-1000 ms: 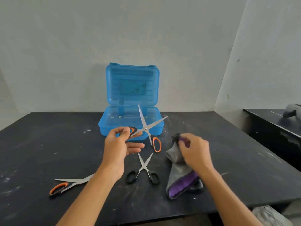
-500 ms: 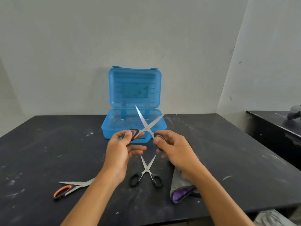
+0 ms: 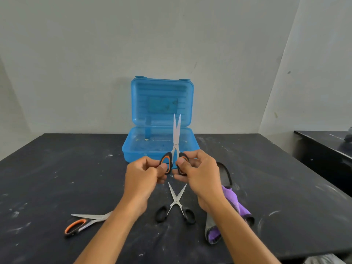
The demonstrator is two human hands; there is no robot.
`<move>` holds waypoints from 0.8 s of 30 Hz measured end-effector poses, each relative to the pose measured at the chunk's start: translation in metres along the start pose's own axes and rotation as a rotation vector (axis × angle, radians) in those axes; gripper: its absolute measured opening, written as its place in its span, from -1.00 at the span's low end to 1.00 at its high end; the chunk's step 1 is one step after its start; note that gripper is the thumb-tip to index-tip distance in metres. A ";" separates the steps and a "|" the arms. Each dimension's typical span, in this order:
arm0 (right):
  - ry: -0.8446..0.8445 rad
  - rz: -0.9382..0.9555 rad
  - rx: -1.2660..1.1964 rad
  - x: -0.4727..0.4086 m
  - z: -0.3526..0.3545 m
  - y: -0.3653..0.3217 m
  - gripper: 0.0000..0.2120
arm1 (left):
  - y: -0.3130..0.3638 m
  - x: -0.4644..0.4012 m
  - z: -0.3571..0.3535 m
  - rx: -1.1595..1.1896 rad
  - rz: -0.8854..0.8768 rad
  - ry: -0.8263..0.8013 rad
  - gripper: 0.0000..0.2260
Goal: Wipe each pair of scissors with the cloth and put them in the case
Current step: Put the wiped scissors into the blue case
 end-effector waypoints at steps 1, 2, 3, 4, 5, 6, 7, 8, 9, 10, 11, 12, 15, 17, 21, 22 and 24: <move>0.004 0.009 0.003 0.000 -0.002 0.000 -0.93 | -0.002 0.000 -0.001 0.027 0.003 0.008 -0.97; 0.006 0.019 0.010 -0.001 -0.003 0.000 -0.93 | -0.004 -0.001 -0.002 0.053 0.005 0.010 -0.96; 0.005 0.024 0.012 -0.001 -0.004 0.001 -0.94 | -0.005 -0.001 -0.003 0.070 0.006 0.007 -0.96; 0.004 0.023 0.010 -0.001 -0.005 0.003 -0.93 | -0.006 0.000 -0.004 0.078 0.004 0.004 -0.95; 0.003 0.019 0.005 -0.001 -0.006 0.004 -0.93 | -0.006 0.000 -0.005 0.079 -0.001 0.000 -0.95; 0.000 0.013 0.001 -0.001 -0.006 0.004 -0.93 | -0.007 0.000 -0.006 0.078 -0.006 -0.006 -0.95; -0.005 0.013 0.011 -0.003 -0.006 0.005 -0.93 | -0.007 0.000 -0.006 0.077 -0.009 -0.011 -0.95; -0.006 0.022 0.047 -0.006 -0.005 0.004 -0.93 | -0.007 -0.001 -0.006 0.078 -0.015 -0.014 -0.96; -0.005 0.039 0.113 -0.009 -0.004 0.003 -0.92 | -0.007 -0.003 -0.005 0.080 -0.023 -0.012 -0.95; -0.003 0.055 0.197 -0.012 -0.004 0.001 -0.90 | -0.006 -0.005 -0.004 0.079 -0.040 -0.009 -0.93; -0.005 0.066 0.276 -0.014 -0.004 -0.001 -0.86 | -0.005 -0.007 -0.003 0.059 -0.068 -0.008 -0.91; -0.013 0.075 0.346 -0.017 -0.005 -0.002 -0.82 | -0.005 -0.009 -0.003 0.015 -0.104 -0.015 -0.88; -0.049 0.113 0.471 -0.021 -0.012 -0.008 -0.74 | 0.000 -0.013 -0.005 -0.099 -0.183 -0.047 -0.82; -0.070 0.112 0.463 -0.026 -0.016 -0.013 -0.70 | 0.001 -0.017 -0.005 -0.114 -0.222 -0.062 -0.81; -0.094 0.174 0.533 -0.047 -0.024 -0.018 -0.68 | 0.003 -0.027 0.002 -0.103 -0.235 -0.124 -0.86; -0.099 0.204 0.575 -0.054 -0.025 -0.019 -0.68 | 0.003 -0.031 0.006 -0.140 -0.223 -0.135 -0.85; -0.116 0.255 0.686 -0.073 -0.024 -0.024 -0.66 | 0.002 -0.041 0.016 -0.285 -0.205 -0.123 -0.80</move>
Point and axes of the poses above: each hand's wrist, its own x-axis away from the middle knuckle, its own z-axis out of the back of the hand, y = z × x, the point moved 3 cm from there along -x, towards the middle knuckle, and after that the axes turned 2 degrees about z, right-handed, at the moved point
